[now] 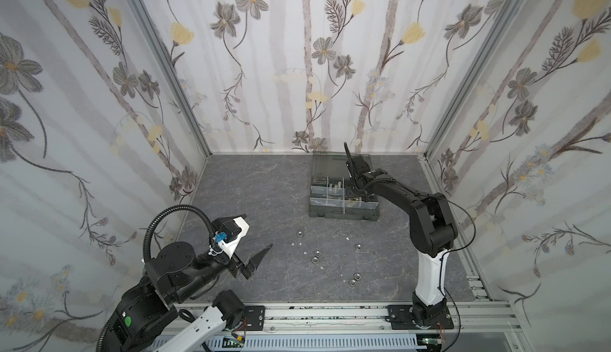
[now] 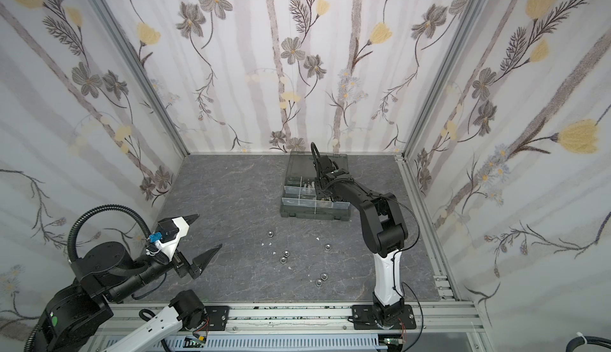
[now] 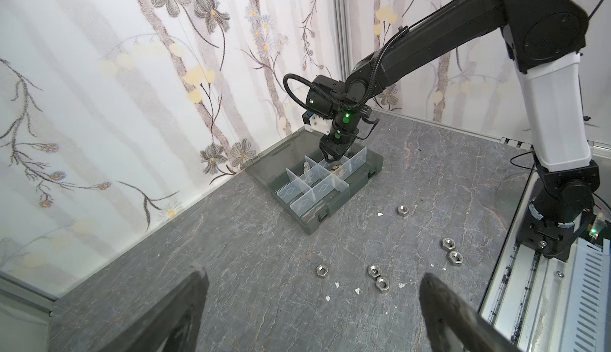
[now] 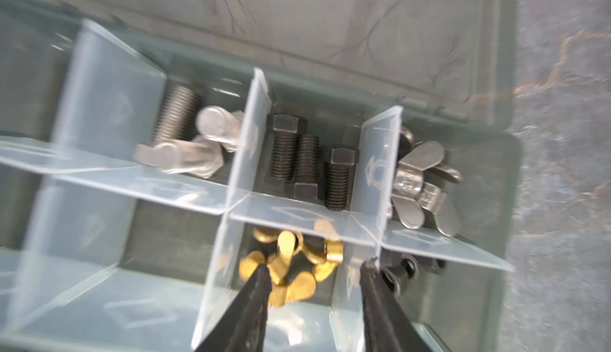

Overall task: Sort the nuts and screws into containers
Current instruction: 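Move the right gripper to a silver hex nut on the table, then lower the right gripper onto the silver hex nut and grasp it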

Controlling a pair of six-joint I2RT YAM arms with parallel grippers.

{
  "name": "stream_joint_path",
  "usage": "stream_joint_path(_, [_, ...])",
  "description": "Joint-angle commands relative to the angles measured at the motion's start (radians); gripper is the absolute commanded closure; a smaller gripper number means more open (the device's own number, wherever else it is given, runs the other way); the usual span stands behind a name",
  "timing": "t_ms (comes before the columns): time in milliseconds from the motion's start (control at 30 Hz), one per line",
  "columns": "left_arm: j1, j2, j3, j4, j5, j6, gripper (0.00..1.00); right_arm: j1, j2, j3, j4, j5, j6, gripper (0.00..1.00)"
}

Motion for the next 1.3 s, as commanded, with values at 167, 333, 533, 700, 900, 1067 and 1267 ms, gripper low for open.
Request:
stream_joint_path(167, [0.000, 0.001, -0.001, 0.022, 0.006, 0.006, 0.00, 0.062, -0.253, -0.174, -0.117, 0.047, 0.097, 0.51])
stream_joint_path(333, [0.000, -0.002, 0.004, 0.005, 0.027, -0.009, 0.00, 0.136, -0.417, -0.360, -0.184, 0.042, 0.270, 0.49])
stream_joint_path(533, [-0.003, -0.005, 0.012, 0.006, 0.026, -0.011, 0.00, 0.269, -0.529, -0.560, -0.176, 0.009, 0.465, 0.48])
stream_joint_path(700, [-0.015, -0.002, 0.016, 0.003, 0.016, -0.006, 0.00, 0.336, -0.564, -0.684, -0.113, 0.006, 0.563, 0.47])
stream_joint_path(900, [-0.029, -0.005, 0.005, 0.015, 0.010, -0.002, 0.00, 0.340, -0.537, -0.746, -0.043, -0.012, 0.582, 0.46])
stream_joint_path(1067, [-0.030, -0.008, 0.000, 0.017, 0.012, -0.006, 0.00, 0.340, -0.487, -0.728, -0.028, -0.011, 0.562, 0.46])
stream_joint_path(1267, [-0.029, -0.019, -0.010, 0.021, -0.005, -0.008, 0.00, 0.337, -0.452, -0.720, -0.023, 0.003, 0.552, 0.47])
